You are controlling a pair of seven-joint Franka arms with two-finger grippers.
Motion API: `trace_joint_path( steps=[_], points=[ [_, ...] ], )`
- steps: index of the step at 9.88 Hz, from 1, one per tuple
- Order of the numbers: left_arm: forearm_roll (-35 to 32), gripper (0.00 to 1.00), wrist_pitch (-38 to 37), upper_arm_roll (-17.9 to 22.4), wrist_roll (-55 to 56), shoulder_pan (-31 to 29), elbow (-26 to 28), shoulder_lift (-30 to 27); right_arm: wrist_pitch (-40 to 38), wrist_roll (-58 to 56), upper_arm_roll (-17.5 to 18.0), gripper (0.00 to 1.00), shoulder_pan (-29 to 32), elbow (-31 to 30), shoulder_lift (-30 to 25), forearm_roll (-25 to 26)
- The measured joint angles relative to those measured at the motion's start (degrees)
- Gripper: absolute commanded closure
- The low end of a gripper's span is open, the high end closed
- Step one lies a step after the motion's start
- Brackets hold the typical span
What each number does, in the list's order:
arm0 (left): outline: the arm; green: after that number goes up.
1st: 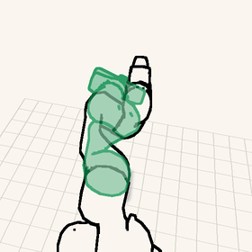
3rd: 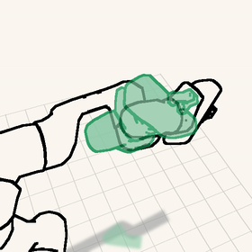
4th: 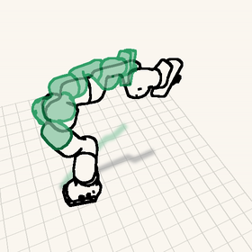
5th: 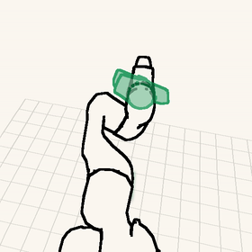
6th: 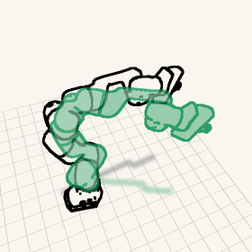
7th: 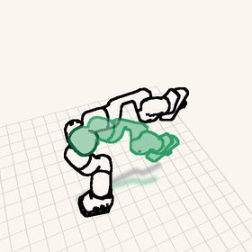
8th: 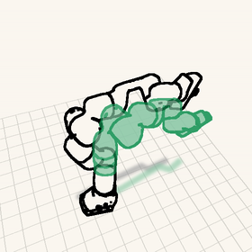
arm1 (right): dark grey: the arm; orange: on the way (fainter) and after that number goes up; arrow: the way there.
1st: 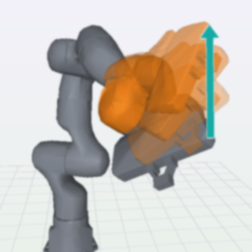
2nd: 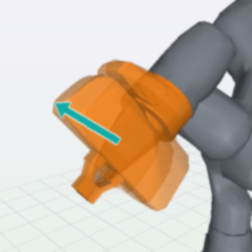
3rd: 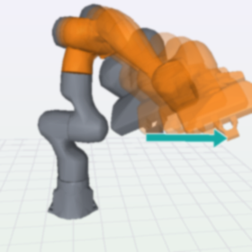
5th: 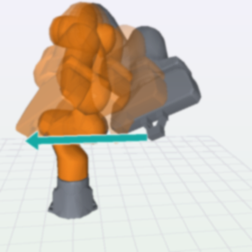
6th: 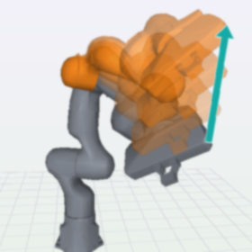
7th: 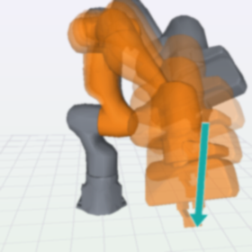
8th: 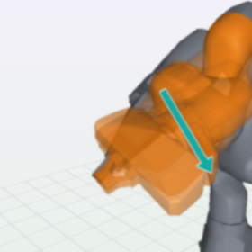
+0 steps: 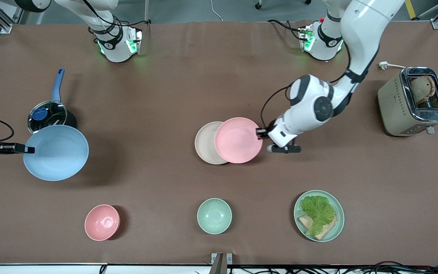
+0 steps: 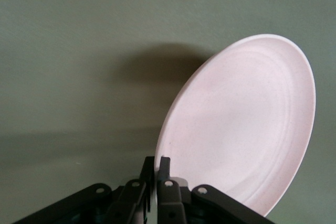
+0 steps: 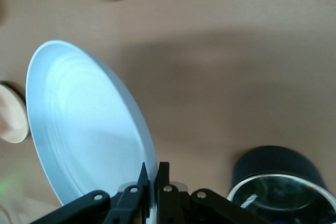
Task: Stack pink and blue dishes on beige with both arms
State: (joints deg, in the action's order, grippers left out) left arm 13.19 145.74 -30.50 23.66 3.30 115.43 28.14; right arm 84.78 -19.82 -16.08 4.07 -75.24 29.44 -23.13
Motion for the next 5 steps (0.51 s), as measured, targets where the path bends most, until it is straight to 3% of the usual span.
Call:
trace_joint_path(
  steps=[1,3,4,5],
  points=[
    [-4.11,0.99,1.09,-1.21,5.21,0.14,-0.38,1.32,-0.40,4.51,1.78,0.99,-1.58,-0.39,-1.16,0.06],
    [-13.36,0.97,2.69,-3.66,15.50,0.36,-3.18,5.25,0.62,16.77,10.08,0.99,-2.56,-1.44,-2.67,0.47],
    [-18.01,0.73,2.78,-4.47,20.17,0.50,-4.41,7.07,2.13,21.94,14.16,0.99,-2.84,-2.16,-2.97,0.72],
    [-20.99,0.25,2.87,-4.80,23.84,0.84,-5.22,8.11,3.84,25.72,17.37,0.99,-3.08,-2.94,-3.05,0.93]
  ],
)
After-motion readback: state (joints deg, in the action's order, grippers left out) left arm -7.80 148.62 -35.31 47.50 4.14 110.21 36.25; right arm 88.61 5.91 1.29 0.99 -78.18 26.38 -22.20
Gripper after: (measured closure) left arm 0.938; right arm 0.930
